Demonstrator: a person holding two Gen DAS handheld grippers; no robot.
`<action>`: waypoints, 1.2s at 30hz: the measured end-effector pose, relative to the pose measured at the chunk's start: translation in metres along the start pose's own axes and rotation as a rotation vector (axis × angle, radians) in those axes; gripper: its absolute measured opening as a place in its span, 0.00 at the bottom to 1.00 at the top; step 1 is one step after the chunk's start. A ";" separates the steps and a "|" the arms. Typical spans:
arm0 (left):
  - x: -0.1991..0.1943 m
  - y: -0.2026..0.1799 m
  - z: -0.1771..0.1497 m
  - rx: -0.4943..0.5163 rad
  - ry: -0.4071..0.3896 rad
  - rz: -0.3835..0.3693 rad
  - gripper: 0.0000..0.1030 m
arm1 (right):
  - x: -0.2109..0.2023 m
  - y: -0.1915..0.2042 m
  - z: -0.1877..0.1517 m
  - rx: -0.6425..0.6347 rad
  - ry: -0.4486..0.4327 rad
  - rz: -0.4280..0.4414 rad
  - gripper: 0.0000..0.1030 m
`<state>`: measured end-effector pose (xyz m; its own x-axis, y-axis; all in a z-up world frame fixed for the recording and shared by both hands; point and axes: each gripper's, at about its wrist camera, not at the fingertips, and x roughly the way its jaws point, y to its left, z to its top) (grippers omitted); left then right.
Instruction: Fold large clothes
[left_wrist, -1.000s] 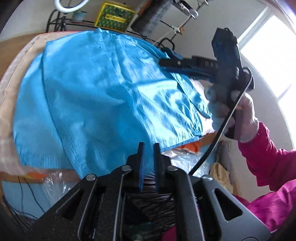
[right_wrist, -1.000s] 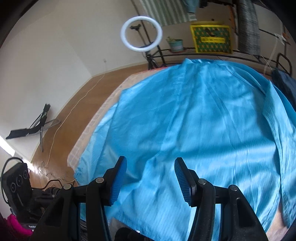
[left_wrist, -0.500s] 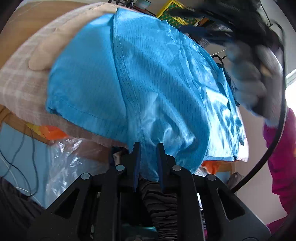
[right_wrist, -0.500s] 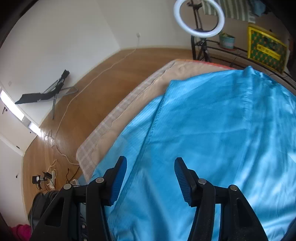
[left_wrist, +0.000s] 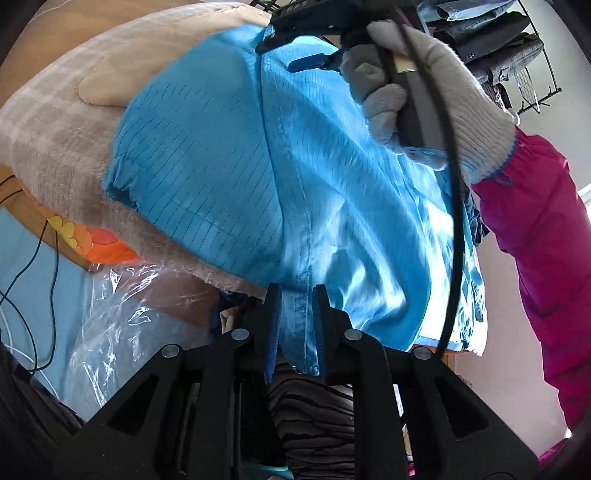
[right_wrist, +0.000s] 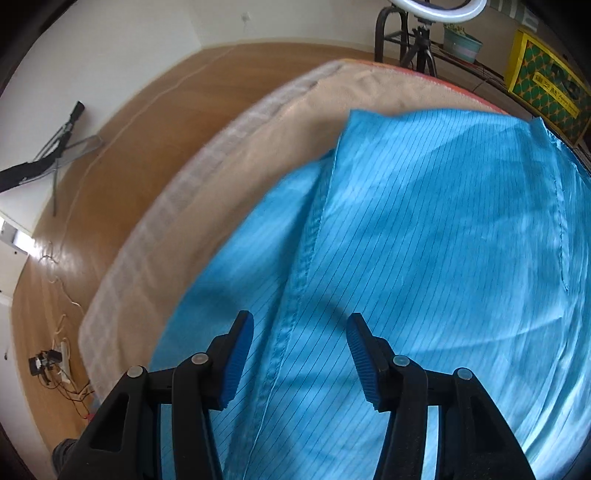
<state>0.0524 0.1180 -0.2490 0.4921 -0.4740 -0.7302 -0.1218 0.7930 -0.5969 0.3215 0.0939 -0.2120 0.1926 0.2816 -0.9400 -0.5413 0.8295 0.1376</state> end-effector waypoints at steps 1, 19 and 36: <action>0.001 0.000 0.000 0.004 0.005 0.008 0.14 | 0.002 0.001 0.000 -0.014 -0.003 -0.019 0.48; -0.028 0.002 0.006 -0.043 -0.075 -0.118 0.00 | -0.030 -0.022 0.022 0.104 -0.056 0.108 0.00; -0.048 0.044 0.041 -0.069 -0.161 0.137 0.00 | 0.013 0.008 0.079 0.105 -0.077 0.097 0.00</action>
<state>0.0585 0.1916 -0.2269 0.5979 -0.2922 -0.7464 -0.2526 0.8150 -0.5214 0.3840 0.1427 -0.1987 0.2083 0.3957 -0.8944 -0.4725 0.8414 0.2622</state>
